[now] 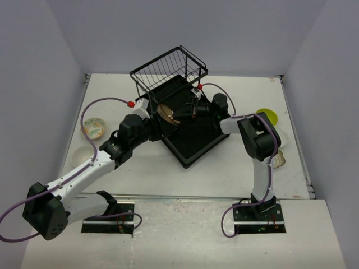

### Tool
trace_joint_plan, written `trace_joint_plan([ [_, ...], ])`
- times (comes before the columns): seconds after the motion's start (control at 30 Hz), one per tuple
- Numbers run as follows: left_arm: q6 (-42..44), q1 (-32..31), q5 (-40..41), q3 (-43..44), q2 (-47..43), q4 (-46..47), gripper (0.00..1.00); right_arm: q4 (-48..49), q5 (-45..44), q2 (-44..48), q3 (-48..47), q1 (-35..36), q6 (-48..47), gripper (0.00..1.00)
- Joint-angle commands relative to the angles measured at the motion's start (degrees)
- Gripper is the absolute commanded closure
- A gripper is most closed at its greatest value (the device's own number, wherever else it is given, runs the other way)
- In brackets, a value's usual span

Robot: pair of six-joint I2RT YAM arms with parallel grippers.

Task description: Unload the bowls from the dish rack

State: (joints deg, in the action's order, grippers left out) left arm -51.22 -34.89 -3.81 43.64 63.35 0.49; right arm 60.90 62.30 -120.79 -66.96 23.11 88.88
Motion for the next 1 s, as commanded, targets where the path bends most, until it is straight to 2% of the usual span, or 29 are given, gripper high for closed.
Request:
trace_joint_plan([
  [0.0,1.65,0.00,0.21,2.33,-1.65,-0.05,0.40,-1.73,-0.69,-0.67,-2.30,0.35,-0.80,0.65],
  [0.07,1.65,0.09,0.21,2.68,-2.18,-0.23,0.40,-12.69,-1.74,0.55,-3.09,0.53,-7.99,0.62],
  [0.23,1.92,0.35,0.39,3.65,-2.71,-0.32,0.40,-28.44,-1.48,0.91,-9.66,2.02,-19.60,0.59],
  [0.4,2.18,0.53,-0.23,4.26,-2.18,-0.32,0.40,-32.24,-2.70,3.71,-11.26,2.02,-23.22,0.52],
  [0.63,1.57,0.71,-1.02,2.68,-1.56,0.30,0.40,-49.09,-3.49,9.08,-15.66,1.41,-35.16,0.51],
  [0.8,1.56,0.79,-1.11,1.89,-1.92,0.39,0.40,-56.76,-5.44,12.42,-16.18,-0.35,-39.13,0.50],
  [0.97,1.56,0.79,-1.37,1.98,-1.92,0.39,0.40,-76.34,-13.41,11.64,-22.41,-2.46,-47.30,0.49],
])
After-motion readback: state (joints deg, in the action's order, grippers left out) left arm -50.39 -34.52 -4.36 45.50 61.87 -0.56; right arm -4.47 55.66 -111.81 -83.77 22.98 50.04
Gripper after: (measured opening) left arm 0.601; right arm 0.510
